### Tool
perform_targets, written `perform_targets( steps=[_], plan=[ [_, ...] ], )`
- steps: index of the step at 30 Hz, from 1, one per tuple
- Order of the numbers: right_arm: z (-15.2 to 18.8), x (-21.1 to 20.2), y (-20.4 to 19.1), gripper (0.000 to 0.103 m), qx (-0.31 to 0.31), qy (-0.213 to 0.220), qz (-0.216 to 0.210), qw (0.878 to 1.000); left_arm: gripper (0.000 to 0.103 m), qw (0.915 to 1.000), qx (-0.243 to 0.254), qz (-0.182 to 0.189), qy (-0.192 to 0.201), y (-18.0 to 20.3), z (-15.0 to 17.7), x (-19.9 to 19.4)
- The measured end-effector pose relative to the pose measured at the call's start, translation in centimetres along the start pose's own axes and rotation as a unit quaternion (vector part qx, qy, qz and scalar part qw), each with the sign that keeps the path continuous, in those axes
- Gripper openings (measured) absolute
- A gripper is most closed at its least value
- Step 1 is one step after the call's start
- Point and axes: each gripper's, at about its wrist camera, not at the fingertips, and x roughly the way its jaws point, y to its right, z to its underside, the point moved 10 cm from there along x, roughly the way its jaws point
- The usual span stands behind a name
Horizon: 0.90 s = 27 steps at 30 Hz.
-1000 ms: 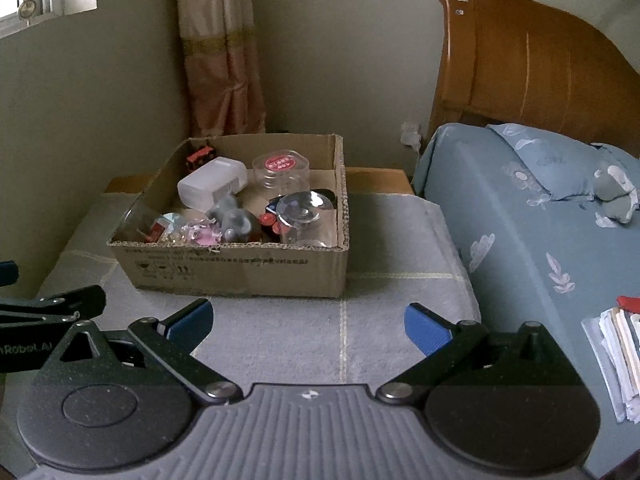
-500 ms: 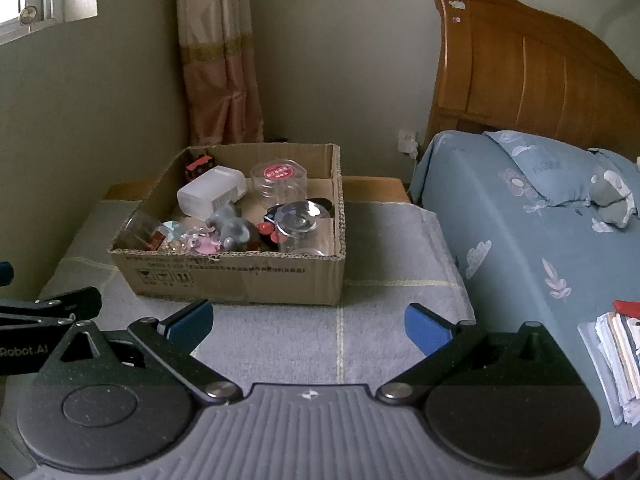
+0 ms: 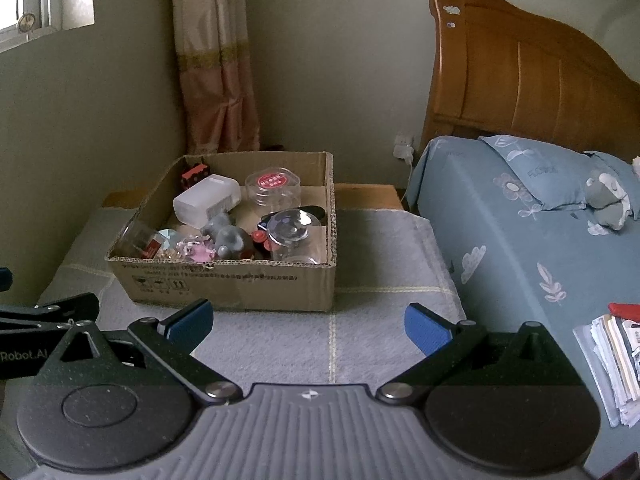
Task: Organize rigid objects
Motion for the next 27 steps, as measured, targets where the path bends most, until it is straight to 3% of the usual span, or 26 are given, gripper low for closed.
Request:
perform_targets(
  steps=[27],
  plan=[
    [0.14,-0.07,-0.14,0.103,-0.002,0.000,0.003,1.000,0.102,1.0000,0.003,-0.002,0.000,-0.05,0.02,-0.19]
  ],
)
